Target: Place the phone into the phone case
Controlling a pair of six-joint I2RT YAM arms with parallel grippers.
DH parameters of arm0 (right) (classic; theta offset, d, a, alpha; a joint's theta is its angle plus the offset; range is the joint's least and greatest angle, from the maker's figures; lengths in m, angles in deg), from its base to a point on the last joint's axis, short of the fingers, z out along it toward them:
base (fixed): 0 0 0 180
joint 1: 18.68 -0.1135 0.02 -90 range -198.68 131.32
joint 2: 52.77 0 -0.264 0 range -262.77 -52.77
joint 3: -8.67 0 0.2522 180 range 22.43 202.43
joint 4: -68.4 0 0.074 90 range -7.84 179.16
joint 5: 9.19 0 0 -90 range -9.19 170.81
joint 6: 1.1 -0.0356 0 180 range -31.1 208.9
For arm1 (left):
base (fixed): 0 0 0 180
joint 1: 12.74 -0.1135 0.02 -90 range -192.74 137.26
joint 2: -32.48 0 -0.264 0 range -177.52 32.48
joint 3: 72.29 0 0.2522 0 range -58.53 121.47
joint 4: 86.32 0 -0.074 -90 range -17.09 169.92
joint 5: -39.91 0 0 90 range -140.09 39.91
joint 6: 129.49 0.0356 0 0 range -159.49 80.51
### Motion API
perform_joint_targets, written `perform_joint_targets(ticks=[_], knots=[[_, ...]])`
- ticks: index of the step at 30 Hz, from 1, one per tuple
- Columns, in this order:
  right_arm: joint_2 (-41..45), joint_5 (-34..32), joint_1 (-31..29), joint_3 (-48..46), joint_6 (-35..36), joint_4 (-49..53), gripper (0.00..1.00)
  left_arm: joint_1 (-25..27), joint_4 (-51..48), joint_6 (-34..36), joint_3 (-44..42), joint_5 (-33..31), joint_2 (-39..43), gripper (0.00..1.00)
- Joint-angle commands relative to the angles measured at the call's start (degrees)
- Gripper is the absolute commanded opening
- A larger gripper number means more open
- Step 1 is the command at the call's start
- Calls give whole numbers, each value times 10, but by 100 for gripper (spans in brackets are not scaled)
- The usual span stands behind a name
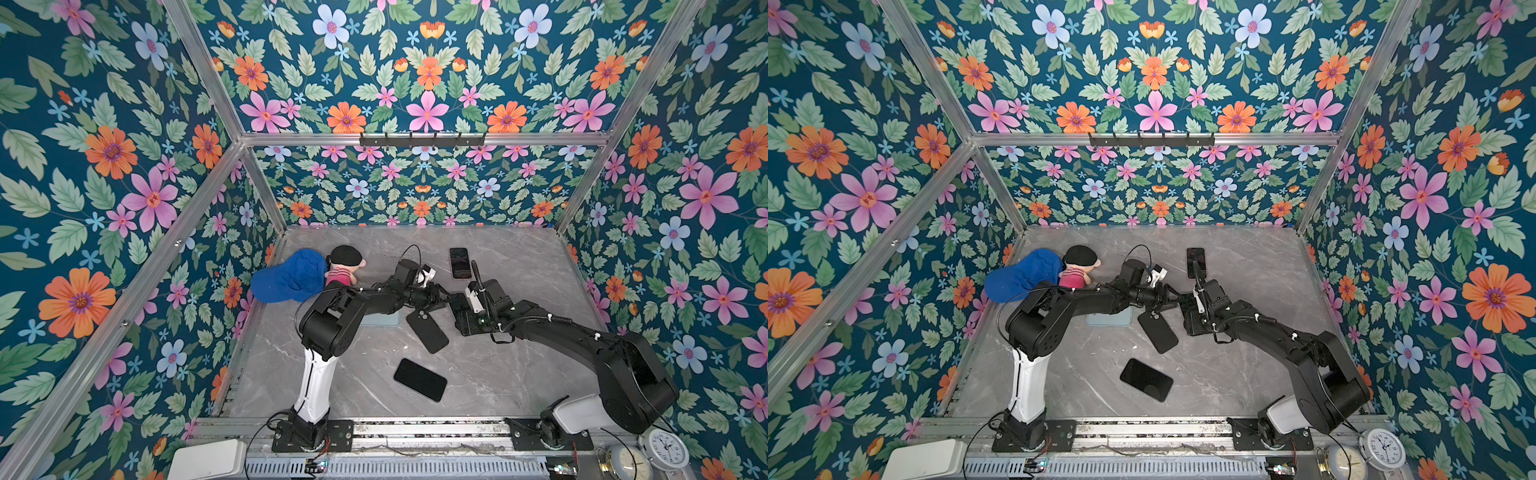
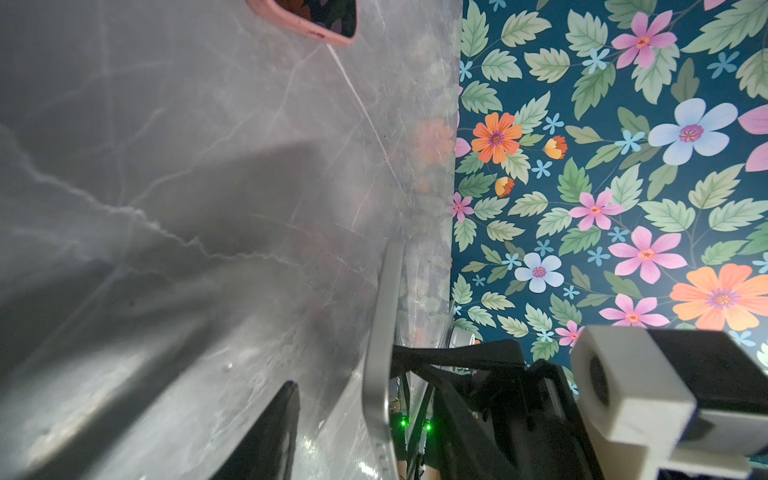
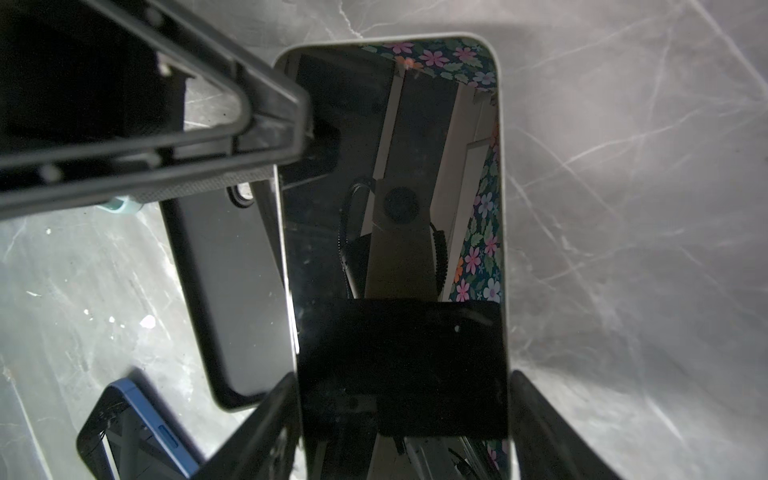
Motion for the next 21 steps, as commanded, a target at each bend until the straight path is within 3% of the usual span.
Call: perform_joint_targets(ticks=[1, 12, 21], knots=[[3, 5, -1, 5, 2, -12, 54, -3, 25, -5, -3, 8, -2, 51], [4, 2, -4, 5, 5, -7, 54, -10, 67, -25, -22, 11, 4, 28], [0, 3, -8, 10, 6, -7, 54, -11, 78, -31, -27, 14, 4, 19]])
